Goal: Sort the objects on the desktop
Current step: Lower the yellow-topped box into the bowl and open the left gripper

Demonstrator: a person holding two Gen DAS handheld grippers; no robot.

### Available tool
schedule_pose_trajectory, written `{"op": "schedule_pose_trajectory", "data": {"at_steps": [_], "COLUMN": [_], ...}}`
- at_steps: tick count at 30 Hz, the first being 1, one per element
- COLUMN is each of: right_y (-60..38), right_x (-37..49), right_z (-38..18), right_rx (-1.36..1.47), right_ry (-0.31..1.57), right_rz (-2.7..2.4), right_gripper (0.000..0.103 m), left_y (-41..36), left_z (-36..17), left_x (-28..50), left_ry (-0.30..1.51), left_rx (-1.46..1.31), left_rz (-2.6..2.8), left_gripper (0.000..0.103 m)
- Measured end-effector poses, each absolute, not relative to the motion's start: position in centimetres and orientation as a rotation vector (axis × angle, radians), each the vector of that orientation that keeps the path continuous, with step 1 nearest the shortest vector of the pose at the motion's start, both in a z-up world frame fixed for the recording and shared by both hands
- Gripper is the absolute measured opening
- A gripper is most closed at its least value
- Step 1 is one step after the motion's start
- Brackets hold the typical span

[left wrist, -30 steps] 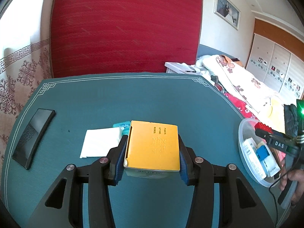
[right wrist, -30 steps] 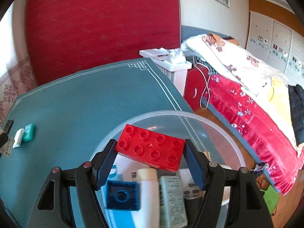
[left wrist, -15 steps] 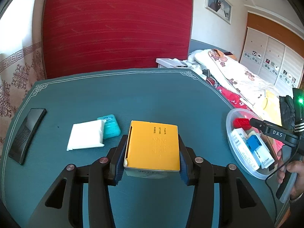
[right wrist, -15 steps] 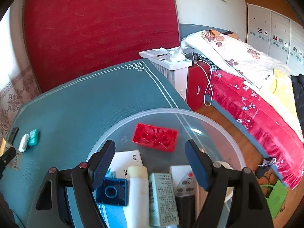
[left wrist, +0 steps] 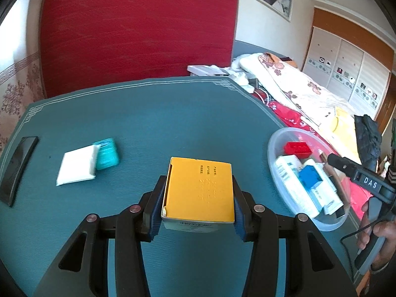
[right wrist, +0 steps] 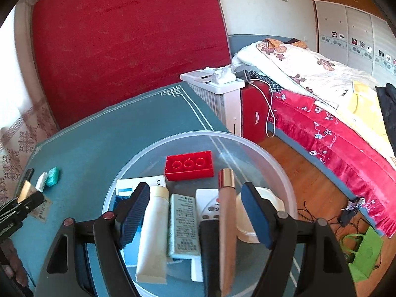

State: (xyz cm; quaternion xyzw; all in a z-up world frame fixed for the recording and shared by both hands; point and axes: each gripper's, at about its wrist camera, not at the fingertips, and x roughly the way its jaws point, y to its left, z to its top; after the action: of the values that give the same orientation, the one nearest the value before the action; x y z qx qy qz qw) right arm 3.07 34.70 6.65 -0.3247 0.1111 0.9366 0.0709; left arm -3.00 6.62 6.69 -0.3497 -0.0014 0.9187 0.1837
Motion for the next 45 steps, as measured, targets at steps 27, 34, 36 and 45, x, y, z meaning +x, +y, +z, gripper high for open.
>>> {"op": "schedule_pose_trajectory", "data": {"at_steps": [27,34,36,45], "right_y": [42.5,43.6,43.7,42.9], "right_x": [4.5,4.5,4.6,5.0], "right_z": [6.6,5.7,5.6,6.1], "right_rx": [-0.852,-0.854,-0.856,-0.848], "right_ry": [0.52,0.57,0.569,0.566], "right_rz": [2.804,2.781,2.78,2.788], "right_gripper": [0.08,0.08,0.08,0.08], "left_y": [23.4,25.0,25.0,23.9], "left_z": [8.1,6.8,6.7,6.9], "left_x": [-6.2,-7.4,-7.4,-6.3], "left_ry": [0.099,0.099,0.098,0.07], "left_rx": [-0.995,-1.066,-1.072,-1.065], "left_rz": [2.327,2.278,2.272,2.257], "left_gripper": [0.05,0.05,0.05,0.05]}}
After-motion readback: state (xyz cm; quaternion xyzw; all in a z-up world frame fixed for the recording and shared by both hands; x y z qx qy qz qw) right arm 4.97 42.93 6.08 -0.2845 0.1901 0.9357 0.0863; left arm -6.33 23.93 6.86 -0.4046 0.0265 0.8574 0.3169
